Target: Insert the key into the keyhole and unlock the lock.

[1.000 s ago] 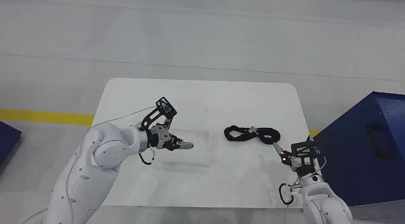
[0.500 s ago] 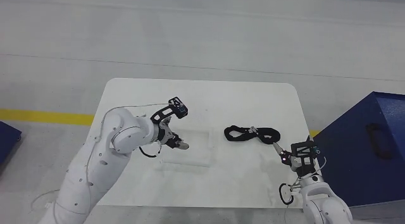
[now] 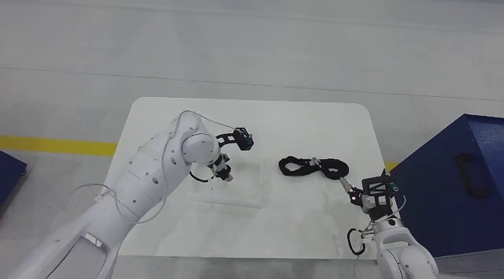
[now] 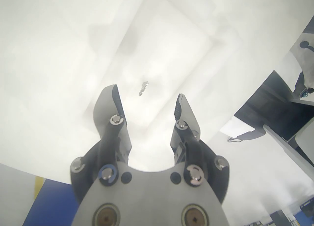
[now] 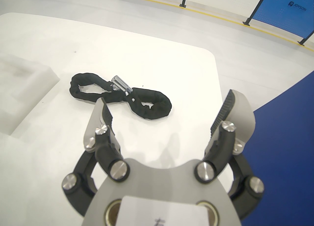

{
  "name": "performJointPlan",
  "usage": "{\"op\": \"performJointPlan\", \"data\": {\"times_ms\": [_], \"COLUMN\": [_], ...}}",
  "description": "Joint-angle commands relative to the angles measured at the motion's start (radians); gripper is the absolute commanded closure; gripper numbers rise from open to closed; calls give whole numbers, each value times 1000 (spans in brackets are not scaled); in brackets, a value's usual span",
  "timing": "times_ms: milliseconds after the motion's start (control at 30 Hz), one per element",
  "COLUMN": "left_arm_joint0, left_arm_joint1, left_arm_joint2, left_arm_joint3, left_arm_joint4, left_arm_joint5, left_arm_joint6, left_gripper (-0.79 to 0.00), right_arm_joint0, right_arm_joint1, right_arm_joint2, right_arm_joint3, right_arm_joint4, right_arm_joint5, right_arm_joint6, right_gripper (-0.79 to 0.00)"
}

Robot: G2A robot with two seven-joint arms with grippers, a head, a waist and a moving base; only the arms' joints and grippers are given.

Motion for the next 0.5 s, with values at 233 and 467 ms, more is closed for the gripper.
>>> {"op": "performJointPlan", "data": {"times_ms": [233,467], "left_arm_joint0": [-65,-75], "left_arm_joint1": [-40,-79], "left_arm_joint2": [94,135], "left_arm_joint3": [141,212], "left_arm_joint4": [-16,4], "left_arm_joint5": [-40,-64], "left_arm_joint6": [50,83], "left_gripper": [-332,-299], "right_arm_joint0": [0,0], "right_arm_joint1": [0,0], "right_arm_joint2": [0,0], "right_arm_joint3": [0,0], "right_arm_joint4": [0,0], "right_arm_joint5": [0,0], "right_arm_joint6": [0,0], "right_gripper": [-785,-785]}}
